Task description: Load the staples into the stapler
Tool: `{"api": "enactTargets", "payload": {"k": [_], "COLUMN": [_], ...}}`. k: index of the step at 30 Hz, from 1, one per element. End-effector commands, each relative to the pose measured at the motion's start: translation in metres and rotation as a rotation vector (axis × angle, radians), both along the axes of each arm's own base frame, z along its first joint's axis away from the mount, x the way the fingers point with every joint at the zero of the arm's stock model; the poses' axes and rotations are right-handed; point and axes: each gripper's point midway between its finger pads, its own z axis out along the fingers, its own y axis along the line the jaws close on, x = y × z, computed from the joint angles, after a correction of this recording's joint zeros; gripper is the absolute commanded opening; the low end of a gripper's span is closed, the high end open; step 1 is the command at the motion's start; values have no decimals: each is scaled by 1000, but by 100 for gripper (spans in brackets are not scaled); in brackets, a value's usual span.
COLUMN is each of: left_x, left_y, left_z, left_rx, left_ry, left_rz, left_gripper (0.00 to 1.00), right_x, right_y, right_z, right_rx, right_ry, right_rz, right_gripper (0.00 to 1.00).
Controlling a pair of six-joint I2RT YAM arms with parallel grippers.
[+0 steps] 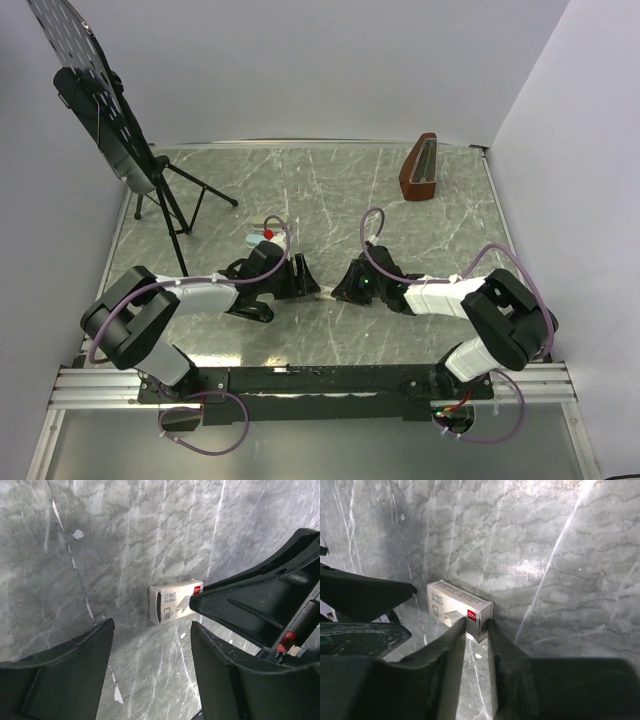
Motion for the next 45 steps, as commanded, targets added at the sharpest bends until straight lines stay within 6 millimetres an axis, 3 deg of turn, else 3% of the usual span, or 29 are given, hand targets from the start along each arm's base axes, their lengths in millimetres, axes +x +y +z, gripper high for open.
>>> {"api": "enactTargets", "payload": {"k": [1,11,21,28,45], "left_x": [0,-2,8,10,9], "left_y": [-10,-12,-5,-11,-12], "left_z": [2,-3,-1,9,-2], "left_rx": [-30,-13,41,101,213], "left_ry": [6,18,-7,-48,-44], "left_rz": [-24,-36,0,-14,14], "left_gripper": [65,55,36,36,28], "right_x": [8,9,11,13,14], "right_y": [2,-3,-4,-7,-9], "right_z": [-1,6,10,7,6], "right_rx": [-4,-30,-57,-87,-132], "right_ry": [-10,-37,-62,-65,-76], "right_rz": [-8,8,36,34,32], "right_gripper": [25,0,0,0,0]}}
